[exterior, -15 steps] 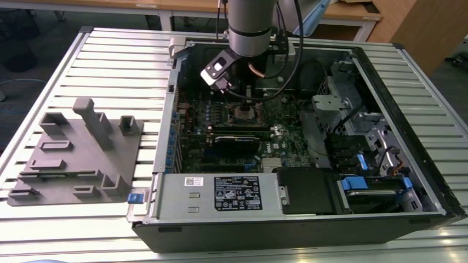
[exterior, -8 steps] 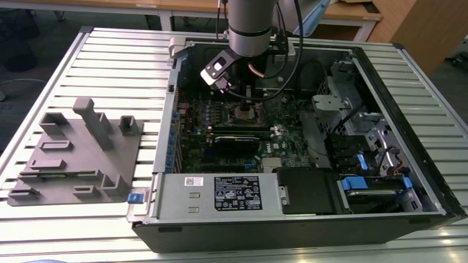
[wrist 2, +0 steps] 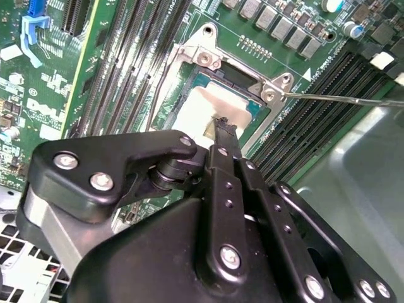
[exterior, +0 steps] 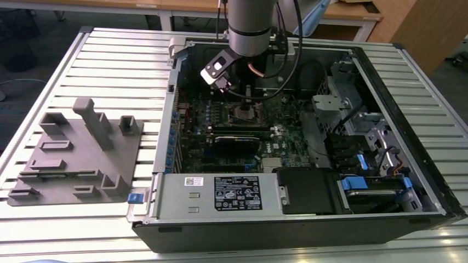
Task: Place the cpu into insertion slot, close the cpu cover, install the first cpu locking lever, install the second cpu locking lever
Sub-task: 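Place the cpu into insertion slot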
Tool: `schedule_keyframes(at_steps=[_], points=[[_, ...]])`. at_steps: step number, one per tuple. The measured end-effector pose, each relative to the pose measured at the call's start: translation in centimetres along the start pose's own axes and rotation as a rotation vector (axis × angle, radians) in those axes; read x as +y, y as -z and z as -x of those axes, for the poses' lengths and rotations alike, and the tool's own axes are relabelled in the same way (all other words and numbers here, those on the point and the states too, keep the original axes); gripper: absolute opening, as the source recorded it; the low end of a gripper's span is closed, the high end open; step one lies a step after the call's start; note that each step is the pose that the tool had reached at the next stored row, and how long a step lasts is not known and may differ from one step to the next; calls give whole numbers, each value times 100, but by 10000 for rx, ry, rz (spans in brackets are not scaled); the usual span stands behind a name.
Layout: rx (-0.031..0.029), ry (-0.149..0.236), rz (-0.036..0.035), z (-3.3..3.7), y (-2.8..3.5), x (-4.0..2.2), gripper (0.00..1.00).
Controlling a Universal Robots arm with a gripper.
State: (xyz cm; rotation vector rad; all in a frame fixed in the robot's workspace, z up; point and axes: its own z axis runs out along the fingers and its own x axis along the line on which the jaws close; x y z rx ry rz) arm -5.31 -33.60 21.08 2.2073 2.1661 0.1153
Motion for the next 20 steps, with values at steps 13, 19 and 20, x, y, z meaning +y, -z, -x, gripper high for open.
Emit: schedule_keyframes(at_steps=[13, 19, 20], points=[[0, -2, 0, 1, -62, -6, 11], [-2, -2, -1, 2, -77, -7, 11], [-2, -1, -1, 2, -78, -7, 11]])
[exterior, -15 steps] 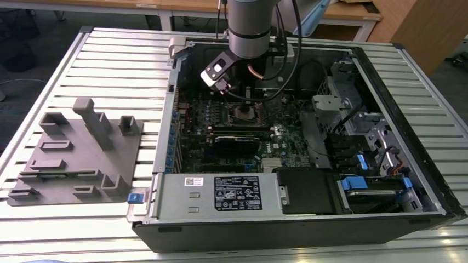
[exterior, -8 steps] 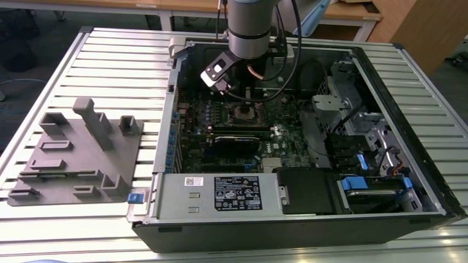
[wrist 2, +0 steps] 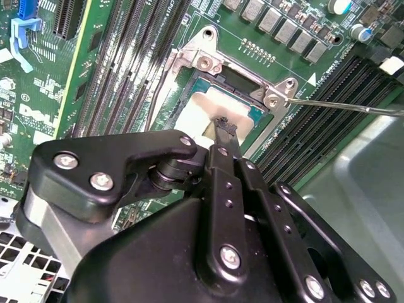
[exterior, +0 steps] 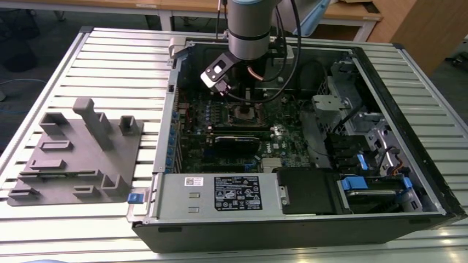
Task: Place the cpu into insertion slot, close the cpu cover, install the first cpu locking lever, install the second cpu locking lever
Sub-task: 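Place the cpu into insertion slot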
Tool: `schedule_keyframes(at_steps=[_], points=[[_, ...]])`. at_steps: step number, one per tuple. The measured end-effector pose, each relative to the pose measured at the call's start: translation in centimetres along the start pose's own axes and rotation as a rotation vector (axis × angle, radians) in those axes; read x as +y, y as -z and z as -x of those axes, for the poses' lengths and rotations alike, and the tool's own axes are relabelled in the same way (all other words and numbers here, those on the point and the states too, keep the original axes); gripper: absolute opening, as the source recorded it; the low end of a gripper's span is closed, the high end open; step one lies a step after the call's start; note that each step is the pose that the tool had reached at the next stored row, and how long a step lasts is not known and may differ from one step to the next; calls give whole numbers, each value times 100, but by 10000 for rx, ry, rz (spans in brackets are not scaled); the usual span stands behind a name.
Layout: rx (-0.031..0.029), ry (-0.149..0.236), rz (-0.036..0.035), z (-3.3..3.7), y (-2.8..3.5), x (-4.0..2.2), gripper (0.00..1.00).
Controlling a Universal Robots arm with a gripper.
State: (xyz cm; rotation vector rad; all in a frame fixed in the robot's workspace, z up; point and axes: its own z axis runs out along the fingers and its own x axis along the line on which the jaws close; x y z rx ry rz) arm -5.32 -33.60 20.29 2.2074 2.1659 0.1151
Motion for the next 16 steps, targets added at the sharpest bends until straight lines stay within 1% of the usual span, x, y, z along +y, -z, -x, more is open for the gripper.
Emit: schedule_keyframes(at_steps=[16], points=[[-2, 0, -2, 1, -36, -3, 11]])
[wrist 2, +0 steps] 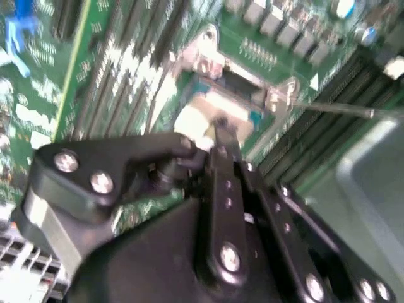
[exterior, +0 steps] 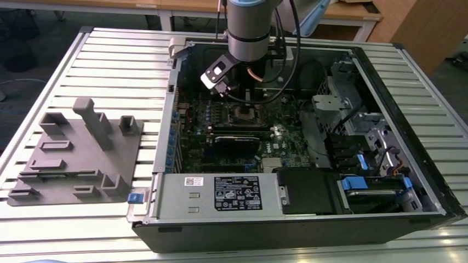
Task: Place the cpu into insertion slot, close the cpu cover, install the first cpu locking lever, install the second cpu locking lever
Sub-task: 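Place the cpu into insertion slot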
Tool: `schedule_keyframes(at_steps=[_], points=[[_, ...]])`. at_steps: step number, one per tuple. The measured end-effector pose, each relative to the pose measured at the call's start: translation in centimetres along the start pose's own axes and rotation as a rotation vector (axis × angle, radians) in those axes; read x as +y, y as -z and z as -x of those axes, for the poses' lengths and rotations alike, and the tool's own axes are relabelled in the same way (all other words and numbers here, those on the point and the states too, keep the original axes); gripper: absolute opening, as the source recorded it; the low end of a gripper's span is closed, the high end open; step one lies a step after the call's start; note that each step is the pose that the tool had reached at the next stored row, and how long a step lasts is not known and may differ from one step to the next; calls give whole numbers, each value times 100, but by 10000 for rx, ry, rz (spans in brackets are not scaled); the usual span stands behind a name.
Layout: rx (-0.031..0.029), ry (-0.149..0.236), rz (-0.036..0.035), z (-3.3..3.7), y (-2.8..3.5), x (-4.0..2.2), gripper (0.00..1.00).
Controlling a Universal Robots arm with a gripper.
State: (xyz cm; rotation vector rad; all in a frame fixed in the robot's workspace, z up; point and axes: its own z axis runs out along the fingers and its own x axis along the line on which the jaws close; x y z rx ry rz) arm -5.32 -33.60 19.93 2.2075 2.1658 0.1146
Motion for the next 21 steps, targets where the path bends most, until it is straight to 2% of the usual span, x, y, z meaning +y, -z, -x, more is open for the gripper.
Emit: schedule_keyframes(at_steps=[7, 14, 21], points=[[15, -1, 8, -2, 8, 2, 11], [4, 0, 2, -3, 131, 11, 11], [5, 0, 2, -4, 145, 13, 11]])
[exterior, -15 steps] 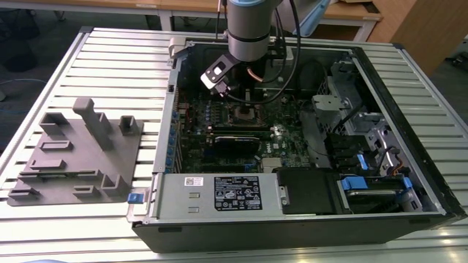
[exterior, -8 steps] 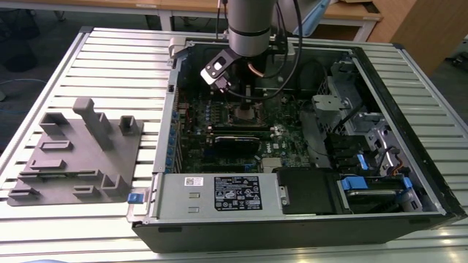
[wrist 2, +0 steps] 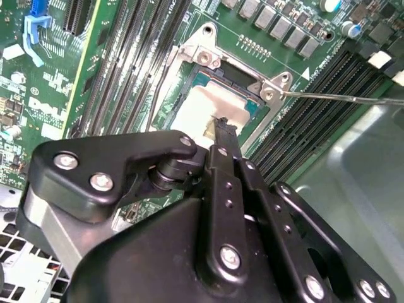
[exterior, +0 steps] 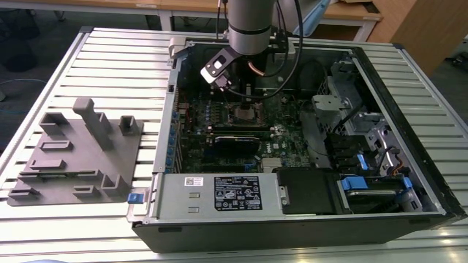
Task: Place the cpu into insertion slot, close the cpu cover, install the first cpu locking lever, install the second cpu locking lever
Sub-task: 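Place the cpu into insertion slot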
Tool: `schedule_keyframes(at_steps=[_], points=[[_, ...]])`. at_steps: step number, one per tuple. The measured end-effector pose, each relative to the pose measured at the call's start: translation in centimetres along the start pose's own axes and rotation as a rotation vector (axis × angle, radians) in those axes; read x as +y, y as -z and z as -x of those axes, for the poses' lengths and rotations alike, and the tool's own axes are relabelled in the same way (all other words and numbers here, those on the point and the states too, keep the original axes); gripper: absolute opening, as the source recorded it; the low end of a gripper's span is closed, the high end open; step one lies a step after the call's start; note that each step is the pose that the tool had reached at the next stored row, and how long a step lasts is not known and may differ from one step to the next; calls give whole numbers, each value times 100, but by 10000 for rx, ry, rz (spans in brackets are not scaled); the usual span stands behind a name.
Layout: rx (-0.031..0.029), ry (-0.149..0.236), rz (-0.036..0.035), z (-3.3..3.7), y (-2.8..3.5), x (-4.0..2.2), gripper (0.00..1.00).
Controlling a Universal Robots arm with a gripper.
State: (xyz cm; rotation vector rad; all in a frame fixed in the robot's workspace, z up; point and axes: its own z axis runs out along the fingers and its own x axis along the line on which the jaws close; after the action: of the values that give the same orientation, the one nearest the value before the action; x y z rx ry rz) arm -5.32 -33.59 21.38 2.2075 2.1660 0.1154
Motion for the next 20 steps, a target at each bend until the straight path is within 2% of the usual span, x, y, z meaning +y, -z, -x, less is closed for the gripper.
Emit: schedule_keyframes(at_steps=[5, 6, 7, 12, 16, 20], points=[[0, 1, -9, 0, 4, 0, 11], [-2, 0, -64, 0, 4, 2, 11], [-5, -1, -88, 0, 4, 2, 11], [-3, -2, -86, 0, -2, 2, 11], [-5, -1, -87, 1, -56, -3, 11], [-10, -1, -89, 2, -69, 0, 11]])
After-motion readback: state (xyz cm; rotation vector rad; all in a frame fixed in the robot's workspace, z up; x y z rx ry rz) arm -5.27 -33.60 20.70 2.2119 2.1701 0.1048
